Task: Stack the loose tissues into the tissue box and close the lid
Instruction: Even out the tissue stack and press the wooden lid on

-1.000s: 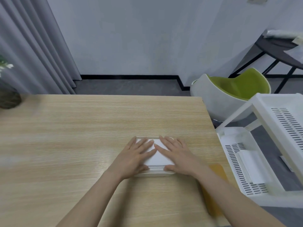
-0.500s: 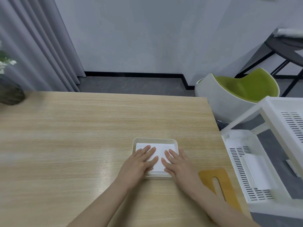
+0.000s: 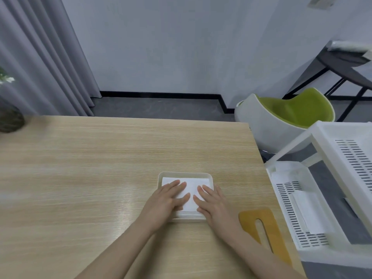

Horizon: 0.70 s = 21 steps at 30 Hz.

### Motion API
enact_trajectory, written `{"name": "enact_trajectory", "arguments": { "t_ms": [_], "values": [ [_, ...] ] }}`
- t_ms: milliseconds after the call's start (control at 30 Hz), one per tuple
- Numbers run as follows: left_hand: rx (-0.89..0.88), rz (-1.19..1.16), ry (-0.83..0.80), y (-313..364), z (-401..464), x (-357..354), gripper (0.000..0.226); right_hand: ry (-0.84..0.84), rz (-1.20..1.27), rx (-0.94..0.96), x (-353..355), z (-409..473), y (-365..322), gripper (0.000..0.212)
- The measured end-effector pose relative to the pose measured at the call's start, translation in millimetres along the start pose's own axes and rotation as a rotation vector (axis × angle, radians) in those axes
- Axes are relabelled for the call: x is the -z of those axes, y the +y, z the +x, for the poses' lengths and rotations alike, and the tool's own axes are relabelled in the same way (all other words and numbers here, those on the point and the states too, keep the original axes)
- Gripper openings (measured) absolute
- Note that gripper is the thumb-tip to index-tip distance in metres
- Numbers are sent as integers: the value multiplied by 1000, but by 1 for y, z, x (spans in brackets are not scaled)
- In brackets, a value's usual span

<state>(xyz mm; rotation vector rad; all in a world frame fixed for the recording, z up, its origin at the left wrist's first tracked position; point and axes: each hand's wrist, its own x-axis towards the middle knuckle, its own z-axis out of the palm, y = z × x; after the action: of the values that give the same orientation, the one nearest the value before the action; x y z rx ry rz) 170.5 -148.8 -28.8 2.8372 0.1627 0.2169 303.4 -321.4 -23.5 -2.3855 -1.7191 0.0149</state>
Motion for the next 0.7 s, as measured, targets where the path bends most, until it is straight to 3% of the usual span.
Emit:
{"name": "enact_trajectory", "arguments": {
  "t_ms": [100, 200, 467, 567, 700],
  "values": [
    [-40, 19, -2, -6, 2, 7, 51, 27, 190, -173, 7, -14, 4, 50],
    [-88, 41, 40, -7, 1, 7, 27, 13, 222, -353, 3, -43, 22, 60],
    [-135, 11, 71, 39, 15, 4, 50, -169, 86, -476, 9, -92, 50, 73],
    [-251, 10, 106, 77, 29, -1, 41, -206, 58, -518, 8, -102, 54, 73],
    [-359, -26, -26, 124, 40, -37, 41, -284, 59, -706, 3, -128, 65, 79]
  ]
}}
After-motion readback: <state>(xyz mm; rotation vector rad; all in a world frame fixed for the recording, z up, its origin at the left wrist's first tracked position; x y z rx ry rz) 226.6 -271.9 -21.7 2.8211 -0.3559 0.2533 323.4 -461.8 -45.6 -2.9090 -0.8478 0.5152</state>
